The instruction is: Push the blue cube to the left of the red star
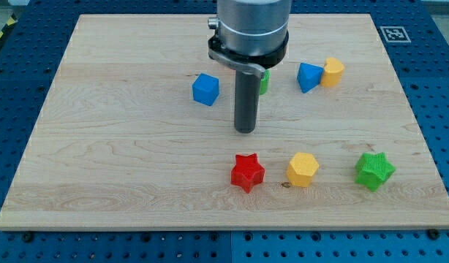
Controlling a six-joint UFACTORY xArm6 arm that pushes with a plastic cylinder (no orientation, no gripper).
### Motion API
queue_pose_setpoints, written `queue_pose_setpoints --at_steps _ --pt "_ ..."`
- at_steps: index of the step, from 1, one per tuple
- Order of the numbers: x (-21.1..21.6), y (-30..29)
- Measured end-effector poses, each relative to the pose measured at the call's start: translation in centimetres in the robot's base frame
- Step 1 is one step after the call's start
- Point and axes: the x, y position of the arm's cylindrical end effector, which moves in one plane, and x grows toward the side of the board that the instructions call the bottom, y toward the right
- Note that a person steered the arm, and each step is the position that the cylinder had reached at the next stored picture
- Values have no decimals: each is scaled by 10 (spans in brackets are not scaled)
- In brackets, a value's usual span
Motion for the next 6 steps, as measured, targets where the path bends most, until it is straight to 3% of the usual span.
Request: queue_pose_setpoints --at_steps 3,6 --pt "-26 18" --pt "-89 -8"
